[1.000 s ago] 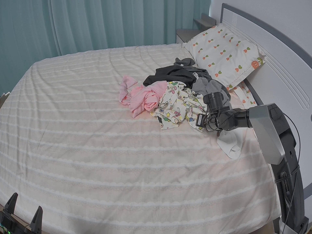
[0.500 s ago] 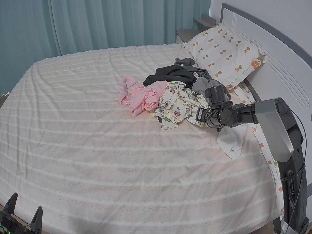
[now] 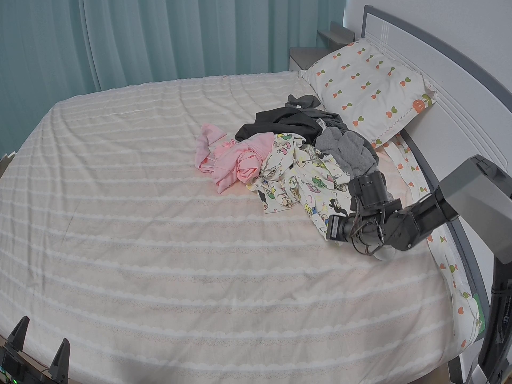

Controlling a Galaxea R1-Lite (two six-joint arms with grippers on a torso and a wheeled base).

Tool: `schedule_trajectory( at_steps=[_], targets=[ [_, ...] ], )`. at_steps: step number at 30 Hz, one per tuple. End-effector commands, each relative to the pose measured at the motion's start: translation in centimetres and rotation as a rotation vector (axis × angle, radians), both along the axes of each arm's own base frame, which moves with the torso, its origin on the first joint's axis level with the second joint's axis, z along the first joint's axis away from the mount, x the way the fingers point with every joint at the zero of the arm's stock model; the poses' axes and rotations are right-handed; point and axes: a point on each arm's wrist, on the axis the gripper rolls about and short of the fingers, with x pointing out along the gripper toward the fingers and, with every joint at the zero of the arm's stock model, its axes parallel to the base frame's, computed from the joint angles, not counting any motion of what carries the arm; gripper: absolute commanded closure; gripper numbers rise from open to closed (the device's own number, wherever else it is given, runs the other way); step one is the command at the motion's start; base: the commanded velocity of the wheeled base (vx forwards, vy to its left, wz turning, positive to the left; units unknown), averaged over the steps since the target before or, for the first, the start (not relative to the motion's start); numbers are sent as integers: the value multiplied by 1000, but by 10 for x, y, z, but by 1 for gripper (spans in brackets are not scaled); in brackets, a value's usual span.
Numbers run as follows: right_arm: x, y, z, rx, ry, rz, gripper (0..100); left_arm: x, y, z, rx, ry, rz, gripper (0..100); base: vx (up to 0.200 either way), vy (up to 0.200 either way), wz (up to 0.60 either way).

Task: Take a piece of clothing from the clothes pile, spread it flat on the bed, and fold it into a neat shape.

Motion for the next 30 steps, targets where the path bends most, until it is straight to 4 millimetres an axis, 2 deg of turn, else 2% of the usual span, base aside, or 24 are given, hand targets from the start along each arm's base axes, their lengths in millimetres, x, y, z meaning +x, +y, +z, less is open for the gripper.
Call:
schedule_trajectory(
  at_steps=[1,3,4,6,7,10,18,19,25,29,30],
  targets=[
    [-107,-9,9,62,25,186,100,0,0,-3,0,-2,0,0,0,0,0],
    [-121,-9,2,58,44,211,100,0,0,-3,0,-2,0,0,0,0,0],
    [-137,-9,-5,51,64,240,100,0,0,-3,0,-2,0,0,0,0,0],
    [-148,-9,-11,44,86,266,100,0,0,-3,0,-2,0,0,0,0,0],
    [-164,-8,-18,39,116,307,100,0,0,-3,0,-2,0,0,0,0,0],
    [-181,-6,-30,31,151,362,100,0,0,-3,0,-2,0,0,0,0,0],
    [-169,0,-44,59,105,354,100,0,0,-3,0,-2,0,0,0,0,0],
    [-168,0,-45,63,100,356,0,0,0,-3,0,-2,0,0,0,0,0],
    [-175,3,-48,95,85,399,0,0,0,-3,0,-2,0,0,0,0,0],
    [-177,-6,-49,99,84,369,0,0,0,-3,0,-2,0,0,0,0,0],
    [-173,-17,-50,101,81,334,0,0,0,-3,0,-2,0,0,0,0,0]
  ],
)
